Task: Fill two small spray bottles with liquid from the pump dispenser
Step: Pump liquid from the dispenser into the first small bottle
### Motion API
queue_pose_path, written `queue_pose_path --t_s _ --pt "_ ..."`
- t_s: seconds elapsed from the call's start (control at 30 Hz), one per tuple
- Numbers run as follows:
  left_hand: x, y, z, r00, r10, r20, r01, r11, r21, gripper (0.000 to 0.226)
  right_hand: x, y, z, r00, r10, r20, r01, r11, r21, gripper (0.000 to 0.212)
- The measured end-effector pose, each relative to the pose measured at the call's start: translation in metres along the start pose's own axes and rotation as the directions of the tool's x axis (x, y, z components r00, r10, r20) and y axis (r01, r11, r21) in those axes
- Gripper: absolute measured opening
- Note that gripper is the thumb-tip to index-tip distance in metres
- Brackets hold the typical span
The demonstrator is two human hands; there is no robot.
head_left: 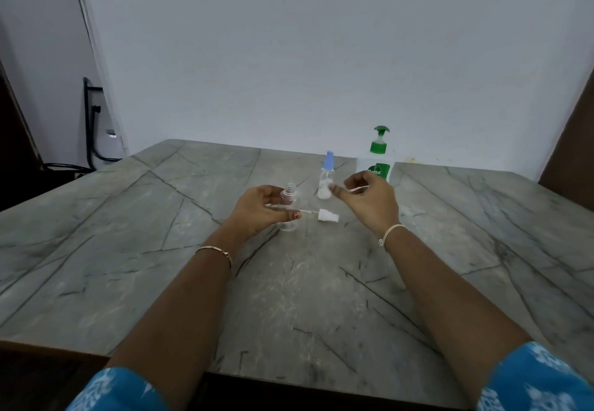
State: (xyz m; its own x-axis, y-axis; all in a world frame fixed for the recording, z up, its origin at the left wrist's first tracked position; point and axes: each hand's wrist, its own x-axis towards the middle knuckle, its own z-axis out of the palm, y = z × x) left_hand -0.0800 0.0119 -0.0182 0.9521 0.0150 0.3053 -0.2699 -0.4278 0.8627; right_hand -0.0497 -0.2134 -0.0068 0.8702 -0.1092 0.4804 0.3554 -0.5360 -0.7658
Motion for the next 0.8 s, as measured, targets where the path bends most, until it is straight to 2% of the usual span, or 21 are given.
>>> queue_pose_path --t_s 0.1,0.17,0.3,0.43,0.57,0.8 --pt "0.003 -0.001 0.003 1.000 -0.008 0.002 0.008 1.000 -0.006 0.052 0.016 0.005 -0.013 0.962 0.059 -0.268 -0.037 0.995 0.087 0.028" --pt "0.005 -0.001 0.006 1.000 -0.008 0.000 0.008 1.000 -0.012 0.053 0.028 0.011 -0.020 0.933 0.091 -0.348 -0.055 0.992 0.111 0.036" --pt "0.005 0.002 0.012 1.000 0.002 0.015 -0.002 1.000 -0.029 0.053 0.049 0.021 -0.025 0.943 0.179 -0.279 -0.140 0.978 0.155 0.077" --pt "0.008 0.001 0.016 1.000 0.000 0.027 0.001 1.000 -0.031 0.057 0.064 0.035 -0.019 0.962 0.254 -0.097 -0.218 0.935 0.280 0.098" --pt "0.011 0.001 0.018 1.000 -0.001 0.031 0.002 1.000 -0.026 0.059 0.069 0.040 -0.010 0.969 0.247 -0.019 -0.226 0.911 0.346 0.096" --pt "0.013 -0.001 0.019 1.000 -0.002 0.027 0.003 0.999 -0.037 0.059 0.070 0.048 -0.008 0.954 0.284 -0.092 -0.222 0.881 0.418 0.069"
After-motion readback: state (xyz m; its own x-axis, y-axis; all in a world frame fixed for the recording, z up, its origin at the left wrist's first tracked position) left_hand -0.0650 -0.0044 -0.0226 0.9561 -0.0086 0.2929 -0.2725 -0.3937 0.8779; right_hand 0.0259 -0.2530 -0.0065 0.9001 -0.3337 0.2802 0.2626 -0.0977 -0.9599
